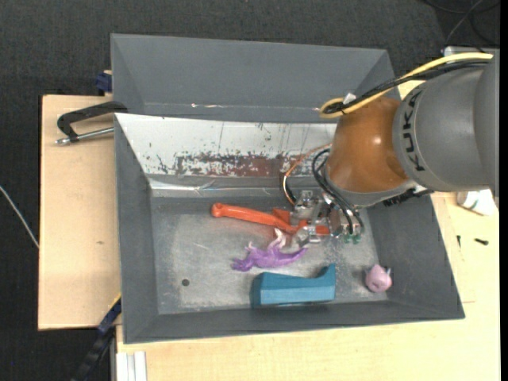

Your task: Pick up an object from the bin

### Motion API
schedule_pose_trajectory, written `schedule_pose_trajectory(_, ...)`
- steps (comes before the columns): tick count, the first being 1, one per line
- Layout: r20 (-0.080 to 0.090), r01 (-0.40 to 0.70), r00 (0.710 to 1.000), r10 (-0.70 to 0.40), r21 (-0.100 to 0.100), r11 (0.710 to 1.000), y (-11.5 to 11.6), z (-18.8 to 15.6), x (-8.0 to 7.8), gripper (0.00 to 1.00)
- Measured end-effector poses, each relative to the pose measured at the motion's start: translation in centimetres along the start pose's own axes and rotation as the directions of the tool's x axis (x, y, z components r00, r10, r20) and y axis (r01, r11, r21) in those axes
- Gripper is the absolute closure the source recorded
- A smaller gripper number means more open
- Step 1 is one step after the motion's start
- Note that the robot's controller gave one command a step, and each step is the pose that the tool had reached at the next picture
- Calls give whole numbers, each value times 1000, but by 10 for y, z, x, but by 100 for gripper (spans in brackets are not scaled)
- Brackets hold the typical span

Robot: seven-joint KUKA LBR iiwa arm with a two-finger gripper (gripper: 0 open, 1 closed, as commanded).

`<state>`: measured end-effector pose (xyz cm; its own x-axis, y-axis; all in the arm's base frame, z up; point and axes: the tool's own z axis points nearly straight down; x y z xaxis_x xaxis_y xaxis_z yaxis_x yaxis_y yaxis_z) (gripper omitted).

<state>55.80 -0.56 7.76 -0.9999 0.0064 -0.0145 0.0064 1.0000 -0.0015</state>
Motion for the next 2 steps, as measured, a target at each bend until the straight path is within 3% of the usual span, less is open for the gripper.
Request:
schedule_pose_trajectory(1, -6, -6, 1000, 6, -1, 1000, 0, -40, 1, 100)
schedule_pose_trajectory(2, -1, -23, 1000, 23, -3, 1000, 4, -52, -7, 100)
